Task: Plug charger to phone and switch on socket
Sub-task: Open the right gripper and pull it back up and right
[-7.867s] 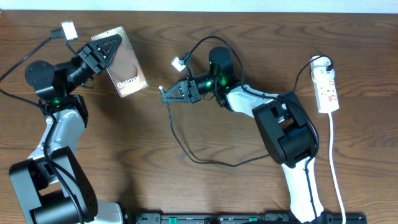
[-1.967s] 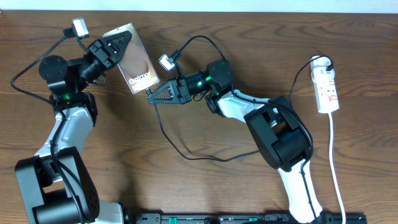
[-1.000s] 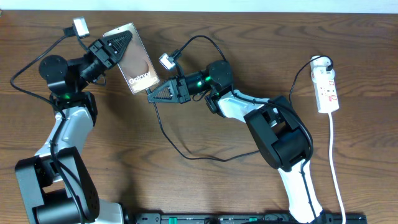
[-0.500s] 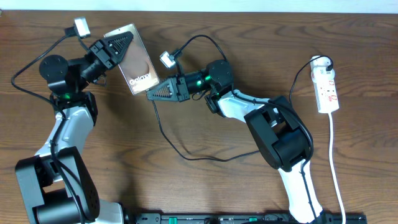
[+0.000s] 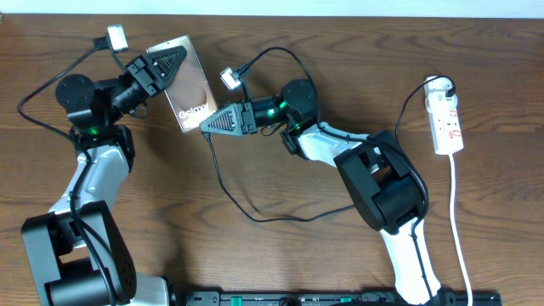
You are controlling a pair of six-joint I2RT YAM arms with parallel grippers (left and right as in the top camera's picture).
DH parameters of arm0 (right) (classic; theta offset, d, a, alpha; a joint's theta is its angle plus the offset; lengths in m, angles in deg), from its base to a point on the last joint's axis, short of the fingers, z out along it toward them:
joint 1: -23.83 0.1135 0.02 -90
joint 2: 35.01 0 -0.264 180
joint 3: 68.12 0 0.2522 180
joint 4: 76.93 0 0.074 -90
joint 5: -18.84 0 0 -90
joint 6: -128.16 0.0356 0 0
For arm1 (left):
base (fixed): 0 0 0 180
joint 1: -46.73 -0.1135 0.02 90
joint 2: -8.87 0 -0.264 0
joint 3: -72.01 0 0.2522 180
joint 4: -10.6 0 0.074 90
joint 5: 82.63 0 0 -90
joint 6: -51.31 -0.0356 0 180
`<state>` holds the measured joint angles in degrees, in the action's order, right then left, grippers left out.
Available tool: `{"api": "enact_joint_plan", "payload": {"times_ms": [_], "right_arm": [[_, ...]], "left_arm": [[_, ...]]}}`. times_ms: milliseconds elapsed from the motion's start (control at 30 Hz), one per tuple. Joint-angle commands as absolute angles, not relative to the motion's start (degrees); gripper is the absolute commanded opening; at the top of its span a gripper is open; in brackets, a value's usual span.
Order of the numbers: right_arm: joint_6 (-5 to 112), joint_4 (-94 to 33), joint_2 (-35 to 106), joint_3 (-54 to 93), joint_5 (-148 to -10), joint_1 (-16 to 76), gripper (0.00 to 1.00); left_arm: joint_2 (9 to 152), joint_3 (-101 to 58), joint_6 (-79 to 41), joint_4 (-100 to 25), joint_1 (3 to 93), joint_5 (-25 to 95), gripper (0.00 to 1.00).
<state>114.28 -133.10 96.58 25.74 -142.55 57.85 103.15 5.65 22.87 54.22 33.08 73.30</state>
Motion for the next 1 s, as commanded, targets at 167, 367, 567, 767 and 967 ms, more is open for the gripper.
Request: {"api": "enact_joint_plan", "payload": {"times_ms": [167,367,567,767,967], "right_arm": [[113.3,-136.1,96.2,26.2,-142.2,57.7,0.99],[112.6,-136.1,96.2,26.2,-142.3,57.2,0.99],[111.7,-135.5,96.2,26.2,-143.7,55.0,0.99],[109.6,-131.4,96.2,26.2,-144.0,52.3,0.99],[106.3,-123.1,96.2,26.2,-144.6,49.5,0.99]], "left_arm": [[102.1,4.5,22.8,52.0,30.5,74.9,0.07],[102.2,4.5,20.8,49.2,29.9,75.6,0.07],[102.2,4.5,17.9,45.2,29.9,75.8,0.08],[102.2,4.6,15.9,40.3,29.9,75.9,0.08],[102.3,4.6,15.1,39.8,29.9,77.8,0.07]]}}
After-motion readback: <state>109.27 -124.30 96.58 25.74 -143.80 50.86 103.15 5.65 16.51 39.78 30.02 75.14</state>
